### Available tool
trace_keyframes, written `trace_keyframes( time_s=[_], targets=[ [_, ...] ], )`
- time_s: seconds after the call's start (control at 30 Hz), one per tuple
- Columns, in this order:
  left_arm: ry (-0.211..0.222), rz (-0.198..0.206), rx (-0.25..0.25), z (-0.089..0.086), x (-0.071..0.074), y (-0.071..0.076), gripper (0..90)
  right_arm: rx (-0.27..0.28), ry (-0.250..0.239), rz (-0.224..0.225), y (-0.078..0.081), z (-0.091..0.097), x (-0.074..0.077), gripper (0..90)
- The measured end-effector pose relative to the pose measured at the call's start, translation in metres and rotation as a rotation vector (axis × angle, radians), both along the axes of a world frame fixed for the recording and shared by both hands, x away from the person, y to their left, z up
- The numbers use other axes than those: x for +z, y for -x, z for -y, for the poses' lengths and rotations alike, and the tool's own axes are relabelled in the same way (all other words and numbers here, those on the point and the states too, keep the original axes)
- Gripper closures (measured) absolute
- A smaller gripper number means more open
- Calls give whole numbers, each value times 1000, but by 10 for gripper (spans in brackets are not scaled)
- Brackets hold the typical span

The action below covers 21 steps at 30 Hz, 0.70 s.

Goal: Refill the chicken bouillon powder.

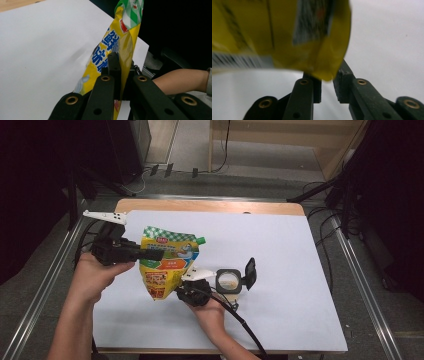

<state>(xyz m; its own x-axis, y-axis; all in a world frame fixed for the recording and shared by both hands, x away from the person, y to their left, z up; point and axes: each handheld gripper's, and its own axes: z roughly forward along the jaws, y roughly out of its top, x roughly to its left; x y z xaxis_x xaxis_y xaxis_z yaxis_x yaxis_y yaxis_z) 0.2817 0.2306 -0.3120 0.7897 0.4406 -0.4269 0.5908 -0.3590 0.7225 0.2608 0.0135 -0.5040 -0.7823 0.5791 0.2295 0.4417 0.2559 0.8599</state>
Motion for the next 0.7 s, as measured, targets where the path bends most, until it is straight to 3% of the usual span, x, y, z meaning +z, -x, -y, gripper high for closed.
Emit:
trace_keyframes(
  time_s=[0.17,0.37,0.7],
  targets=[
    [21,-18,13,-2,-4,-3,900,30,-12,25,4,0,3,806],
    [-19,-8,58,-1,-7,-6,900,65,12,46,9,-1,3,772],
    [-52,-3,80,8,-13,-8,898,96,37,9,13,7,6,770]
  ],
)
